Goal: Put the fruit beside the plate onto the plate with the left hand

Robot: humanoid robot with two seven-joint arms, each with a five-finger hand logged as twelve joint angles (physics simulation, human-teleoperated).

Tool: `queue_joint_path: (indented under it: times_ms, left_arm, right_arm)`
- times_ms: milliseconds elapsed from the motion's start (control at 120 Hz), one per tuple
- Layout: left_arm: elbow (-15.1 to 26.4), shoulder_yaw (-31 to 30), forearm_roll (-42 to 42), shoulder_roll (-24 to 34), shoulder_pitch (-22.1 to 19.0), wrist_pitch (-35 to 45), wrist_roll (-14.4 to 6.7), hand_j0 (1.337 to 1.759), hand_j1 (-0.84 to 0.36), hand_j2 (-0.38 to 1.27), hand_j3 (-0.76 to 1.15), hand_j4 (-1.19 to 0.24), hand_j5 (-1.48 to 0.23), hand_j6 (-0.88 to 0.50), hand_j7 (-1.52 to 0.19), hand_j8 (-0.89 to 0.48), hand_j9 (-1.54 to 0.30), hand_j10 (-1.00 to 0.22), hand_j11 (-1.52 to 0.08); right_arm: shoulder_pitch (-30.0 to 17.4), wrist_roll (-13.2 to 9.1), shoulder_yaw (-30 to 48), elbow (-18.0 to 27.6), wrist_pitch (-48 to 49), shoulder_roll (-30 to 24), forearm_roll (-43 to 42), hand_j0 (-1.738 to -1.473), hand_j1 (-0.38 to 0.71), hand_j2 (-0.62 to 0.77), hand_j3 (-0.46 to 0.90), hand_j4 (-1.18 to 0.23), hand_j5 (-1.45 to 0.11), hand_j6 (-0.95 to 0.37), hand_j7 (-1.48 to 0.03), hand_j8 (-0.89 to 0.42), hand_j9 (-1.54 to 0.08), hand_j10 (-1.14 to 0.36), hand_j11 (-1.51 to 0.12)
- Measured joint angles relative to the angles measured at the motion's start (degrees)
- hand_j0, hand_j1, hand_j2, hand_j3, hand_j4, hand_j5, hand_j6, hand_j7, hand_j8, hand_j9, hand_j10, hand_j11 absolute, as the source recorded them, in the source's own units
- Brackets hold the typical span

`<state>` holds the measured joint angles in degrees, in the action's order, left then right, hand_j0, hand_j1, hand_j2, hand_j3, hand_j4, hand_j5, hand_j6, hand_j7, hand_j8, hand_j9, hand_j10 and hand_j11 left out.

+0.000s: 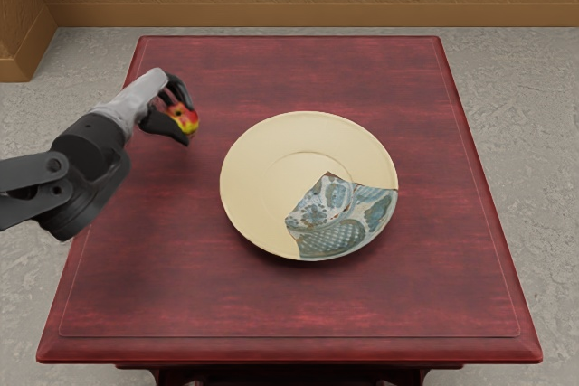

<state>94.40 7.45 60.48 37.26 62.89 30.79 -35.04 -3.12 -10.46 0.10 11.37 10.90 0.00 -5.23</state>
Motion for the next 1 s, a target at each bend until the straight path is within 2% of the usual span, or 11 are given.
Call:
queue_joint_path:
  times_ms: [75, 333, 450, 458, 500, 525, 625, 725, 875, 950, 1000]
  left_arm:
    - [0.00, 0.71, -0.43, -1.78, 1.44, 0.05, -0.04, 1.650, -0.35, 0.47, 0.00, -0.75, -1.25, -0.30, -1.18, -0.34, -1.16, -0.85, -1.16]
    - [0.00, 1.30, -2.22, -10.26, 4.04, 0.01, 0.02, 1.654, -0.42, 0.74, 0.00, -0.80, -1.24, -0.33, -1.17, -0.37, -1.15, -0.87, -1.15]
    - [0.15, 1.17, -2.64, -14.20, 3.99, 0.02, 0.01, 1.654, -0.48, 0.84, 0.00, -0.82, -1.23, -0.46, -1.19, -0.35, -1.15, -0.87, -1.15]
    - [0.16, 1.16, -2.68, -14.30, 3.99, -0.02, 0.03, 1.654, -0.48, 0.85, 0.00, -0.82, -1.24, -0.43, -1.18, -0.37, -1.15, -0.87, -1.15]
    - [0.16, 1.09, -2.64, -14.33, 3.95, 0.00, 0.03, 1.654, -0.51, 0.84, 0.00, -0.82, -1.22, -0.51, -1.18, -0.42, -1.15, -0.87, -1.15]
    - [0.13, 1.03, -2.57, -14.32, 3.95, 0.00, 0.03, 1.655, -0.53, 0.76, 0.00, -0.82, -1.21, -0.54, -1.17, -0.47, -1.14, -0.86, -1.14]
    - [0.05, 0.75, -2.54, -13.70, 3.70, -0.52, 0.04, 1.656, -0.20, 0.47, 0.00, -0.52, -0.76, -0.35, -0.73, -0.30, -0.71, -0.54, -0.71]
    - [0.01, 0.72, -2.99, -13.70, 3.82, -0.75, 0.04, 1.657, 0.01, 0.29, 0.00, -0.32, -0.46, -0.21, -0.45, -0.18, -0.44, -0.33, -0.44]
    - [0.01, 0.90, -4.76, -12.28, 4.19, -1.20, 0.04, 1.657, 0.19, 0.14, 0.00, -0.15, -0.22, -0.10, -0.22, -0.09, -0.21, -0.16, -0.21]
    - [0.02, 1.17, -8.38, -11.23, 7.67, -3.81, 0.04, 1.658, 0.24, 0.10, 0.00, -0.11, -0.15, -0.07, -0.15, -0.06, -0.15, -0.11, -0.15]
    - [0.06, 2.01, -12.88, -11.17, 8.36, -6.19, 0.04, 1.658, 0.26, 0.08, 0.00, -0.08, -0.12, -0.06, -0.12, -0.05, -0.11, -0.09, -0.11]
  right_arm:
    - [0.01, 0.00, 0.00, 0.00, 0.00, 0.00, 0.00, -1.658, -0.33, 0.00, 0.00, -0.01, -0.02, -0.01, -0.02, -0.01, -0.02, -0.01, -0.02]
    - [-0.03, 0.00, 0.00, 0.01, 0.00, 0.00, -0.02, -1.658, -0.33, 0.00, 0.00, -0.01, -0.02, -0.01, -0.02, -0.01, -0.02, -0.01, -0.02]
    - [-0.01, 0.00, 0.00, 0.01, 0.00, 0.00, -0.01, -1.658, -0.33, 0.00, 0.00, -0.01, -0.02, -0.01, -0.02, -0.01, -0.02, -0.01, -0.02]
    - [-0.01, 0.00, 0.00, 0.01, 0.00, 0.00, -0.02, -1.658, -0.33, 0.00, 0.00, -0.01, -0.02, -0.01, -0.02, -0.01, -0.02, -0.01, -0.02]
    - [-0.02, 0.00, 0.00, 0.01, 0.00, 0.00, -0.01, -1.658, -0.33, 0.00, 0.00, -0.01, -0.02, -0.01, -0.02, -0.01, -0.02, -0.01, -0.02]
    - [-0.02, 0.00, 0.00, 0.01, 0.00, 0.00, 0.00, -1.658, -0.33, 0.00, 0.00, -0.01, -0.02, -0.01, -0.02, -0.01, -0.02, -0.01, -0.02]
    - [-0.01, 0.00, 0.00, 0.03, 0.00, 0.00, 0.00, -1.658, -0.33, 0.00, 0.00, -0.01, -0.02, -0.01, -0.02, -0.01, -0.02, -0.01, -0.02]
    - [-0.02, 0.00, 0.00, 0.03, 0.00, 0.00, -0.01, -1.658, -0.33, 0.00, 0.00, -0.01, -0.02, -0.01, -0.02, -0.01, -0.02, -0.01, -0.02]
    - [-0.03, 0.00, 0.00, 0.02, 0.00, 0.00, -0.01, -1.658, -0.33, 0.00, 0.00, -0.01, -0.02, -0.01, -0.02, -0.01, -0.02, -0.01, -0.02]
    - [-0.03, 0.00, 0.00, 0.01, 0.00, 0.00, -0.02, -1.658, -0.33, 0.00, 0.00, -0.01, -0.02, -0.01, -0.02, -0.01, -0.02, -0.01, -0.02]
    - [-0.03, 0.00, -0.01, 0.01, 0.00, 0.00, -0.02, -1.658, -0.33, 0.00, 0.00, -0.01, -0.02, -0.01, -0.02, -0.01, -0.02, -0.01, -0.02]
